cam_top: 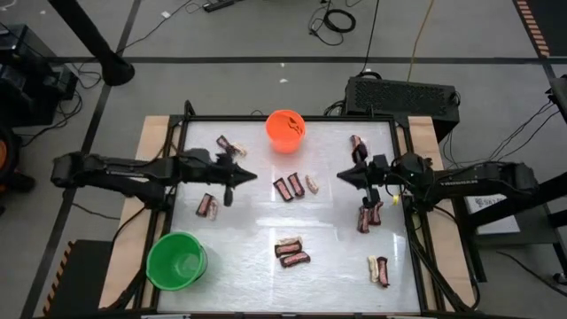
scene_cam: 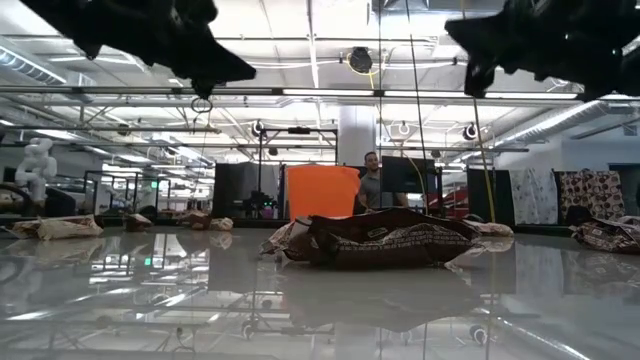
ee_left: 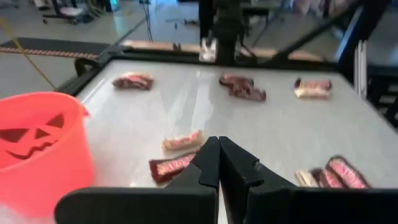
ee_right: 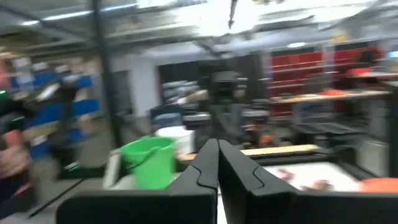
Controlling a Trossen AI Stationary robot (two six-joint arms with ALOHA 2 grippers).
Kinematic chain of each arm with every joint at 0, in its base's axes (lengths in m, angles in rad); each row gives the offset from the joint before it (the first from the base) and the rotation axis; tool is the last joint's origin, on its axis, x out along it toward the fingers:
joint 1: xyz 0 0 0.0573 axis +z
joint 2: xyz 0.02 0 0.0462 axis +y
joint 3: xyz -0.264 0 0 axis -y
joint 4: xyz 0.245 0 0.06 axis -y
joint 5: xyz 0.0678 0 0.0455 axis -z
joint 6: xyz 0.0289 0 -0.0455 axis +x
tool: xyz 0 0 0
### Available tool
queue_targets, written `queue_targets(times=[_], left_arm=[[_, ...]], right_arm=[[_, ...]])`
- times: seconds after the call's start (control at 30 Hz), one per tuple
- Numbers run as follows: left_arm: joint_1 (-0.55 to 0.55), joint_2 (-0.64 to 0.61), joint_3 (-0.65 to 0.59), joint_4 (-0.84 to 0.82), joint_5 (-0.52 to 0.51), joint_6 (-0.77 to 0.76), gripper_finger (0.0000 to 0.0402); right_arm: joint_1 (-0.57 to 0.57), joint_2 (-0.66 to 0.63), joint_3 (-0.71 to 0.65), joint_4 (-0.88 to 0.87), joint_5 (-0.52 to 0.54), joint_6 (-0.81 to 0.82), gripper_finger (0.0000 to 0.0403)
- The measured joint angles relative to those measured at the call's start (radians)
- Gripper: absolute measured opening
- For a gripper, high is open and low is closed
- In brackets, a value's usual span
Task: Sort candy by brand, put in halloween buckets
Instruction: Put the brown chocolate bar into the orange bucket
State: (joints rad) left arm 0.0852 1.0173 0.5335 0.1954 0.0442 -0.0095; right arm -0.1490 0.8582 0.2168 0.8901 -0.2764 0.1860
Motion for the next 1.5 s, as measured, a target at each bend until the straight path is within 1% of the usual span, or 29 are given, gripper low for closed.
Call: queue_targets(times=[0.13,0.33,0.4,0.47,0.57,0.63,0.7,0.83,0.93,1.03,1.1,1.23,1.37,1.5], left_arm=[[-0.080,0.109,0.039,0.002,-0.117,0.049,0.0005],[-0.137,0.290,0.128,0.002,-0.145,0.121,0.0005],[-0.140,0.349,0.160,0.008,-0.182,0.116,0.0005],[-0.138,0.408,0.190,0.003,-0.244,0.076,0.0005],[-0.124,0.492,0.239,-0.047,-0.294,0.033,0.0006],[-0.109,0.546,0.285,-0.094,-0.296,-0.009,0.0016],[-0.096,0.587,0.327,-0.167,-0.296,-0.036,0.0034],[-0.065,0.669,0.409,-0.279,-0.287,-0.060,0.0086],[-0.035,0.731,0.463,-0.314,-0.297,-0.059,0.0126],[0.002,0.773,0.489,-0.319,-0.323,-0.061,0.0154],[0.028,0.785,0.495,-0.324,-0.313,-0.072,0.0161],[0.082,0.807,0.499,-0.329,-0.201,-0.133,0.0164],[0.112,0.828,0.498,-0.334,-0.122,-0.144,0.0164],[0.118,0.829,0.496,-0.332,-0.100,-0.143,0.0164]], right_arm=[[0.093,0.056,0.079,-0.031,-0.046,-0.039,0.0000],[0.207,0.172,0.206,-0.165,-0.042,-0.098,0.0000],[0.231,0.223,0.238,-0.199,-0.036,-0.129,0.0000],[0.248,0.259,0.270,-0.243,-0.037,-0.144,0.0000],[0.275,0.292,0.313,-0.364,-0.038,-0.173,0.0000],[0.287,0.301,0.332,-0.481,-0.038,-0.215,0.0000],[0.291,0.299,0.348,-0.541,-0.042,-0.238,0.0000],[0.290,0.292,0.349,-0.573,-0.039,-0.257,0.0000],[0.286,0.292,0.349,-0.556,-0.037,-0.282,0.0000],[0.286,0.292,0.349,-0.557,-0.002,-0.321,0.0000],[0.286,0.292,0.349,-0.553,0.024,-0.332,0.0000],[0.285,0.292,0.349,-0.552,0.049,-0.338,0.0000],[0.285,0.292,0.349,-0.553,0.046,-0.347,0.0000],[0.285,0.292,0.349,-0.564,0.045,-0.348,0.0000]])
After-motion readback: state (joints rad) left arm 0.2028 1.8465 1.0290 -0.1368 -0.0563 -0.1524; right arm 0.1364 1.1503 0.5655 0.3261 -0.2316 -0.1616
